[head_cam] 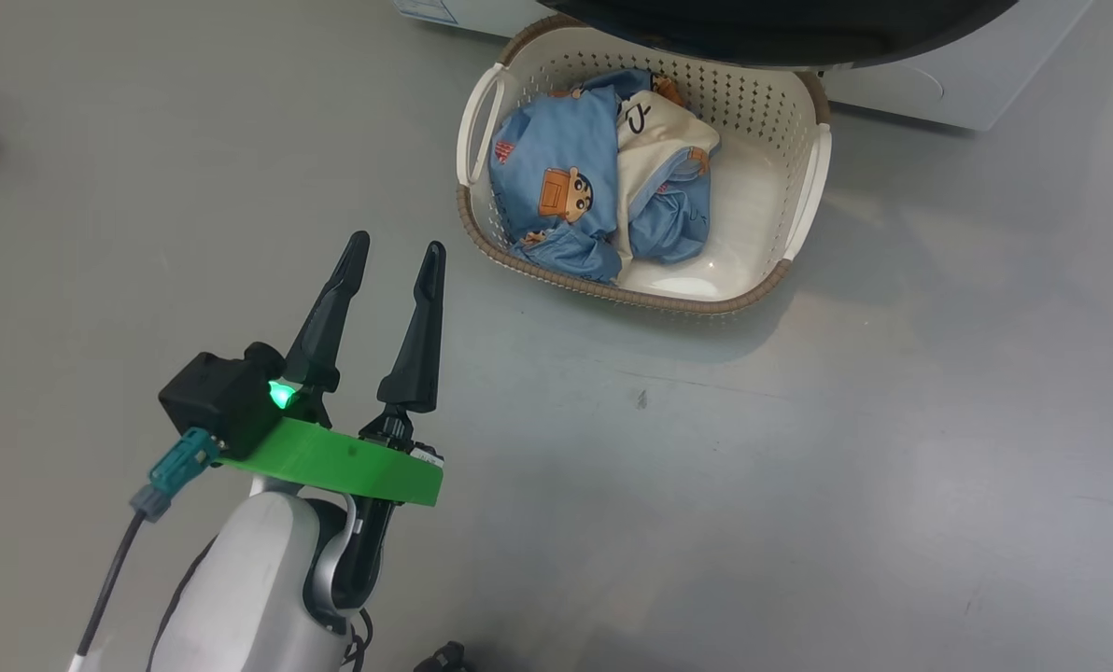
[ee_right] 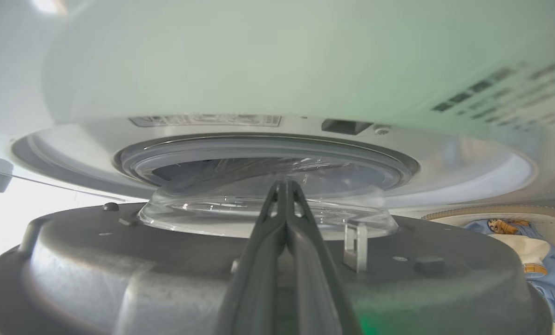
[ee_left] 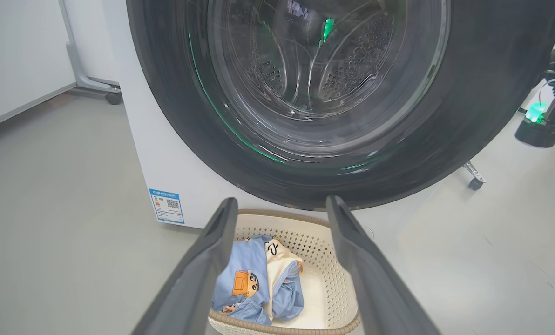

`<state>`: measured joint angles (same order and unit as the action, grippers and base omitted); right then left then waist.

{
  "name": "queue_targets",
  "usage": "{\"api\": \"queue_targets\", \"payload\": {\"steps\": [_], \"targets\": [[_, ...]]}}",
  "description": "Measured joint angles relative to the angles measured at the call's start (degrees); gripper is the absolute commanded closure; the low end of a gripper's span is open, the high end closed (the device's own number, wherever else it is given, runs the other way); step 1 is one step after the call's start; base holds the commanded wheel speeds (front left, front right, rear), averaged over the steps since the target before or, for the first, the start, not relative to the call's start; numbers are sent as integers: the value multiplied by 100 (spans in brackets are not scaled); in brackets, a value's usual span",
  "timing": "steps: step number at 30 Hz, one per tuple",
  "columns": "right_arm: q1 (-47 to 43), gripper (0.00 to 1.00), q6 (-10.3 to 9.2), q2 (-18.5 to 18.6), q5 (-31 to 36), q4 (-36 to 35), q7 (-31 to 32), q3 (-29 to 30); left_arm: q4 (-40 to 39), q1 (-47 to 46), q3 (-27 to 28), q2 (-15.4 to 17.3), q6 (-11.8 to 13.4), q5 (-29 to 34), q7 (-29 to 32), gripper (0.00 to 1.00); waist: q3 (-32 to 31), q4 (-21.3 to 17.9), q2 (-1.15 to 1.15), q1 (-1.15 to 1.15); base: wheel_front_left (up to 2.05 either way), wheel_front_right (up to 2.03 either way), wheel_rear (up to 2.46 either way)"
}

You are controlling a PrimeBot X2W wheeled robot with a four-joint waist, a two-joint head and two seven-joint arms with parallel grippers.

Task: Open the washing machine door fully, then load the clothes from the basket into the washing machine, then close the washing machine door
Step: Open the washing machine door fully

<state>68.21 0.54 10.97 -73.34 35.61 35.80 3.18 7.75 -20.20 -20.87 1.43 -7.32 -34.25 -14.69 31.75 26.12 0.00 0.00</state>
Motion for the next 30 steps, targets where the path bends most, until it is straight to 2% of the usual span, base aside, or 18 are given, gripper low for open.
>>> {"api": "queue_targets", "payload": {"steps": [11, 30], "targets": [[-83, 100, 180, 4, -157, 94, 385, -55, -23, -4, 31, -1, 0, 15, 0, 0, -38, -116, 0, 0, 0, 0, 0], [-489, 100, 359, -82, -442, 174, 1090, -220, 3, -5, 142, -4, -1, 107, 0, 0, -193, -255, 0, 0, 0, 0, 0]]}}
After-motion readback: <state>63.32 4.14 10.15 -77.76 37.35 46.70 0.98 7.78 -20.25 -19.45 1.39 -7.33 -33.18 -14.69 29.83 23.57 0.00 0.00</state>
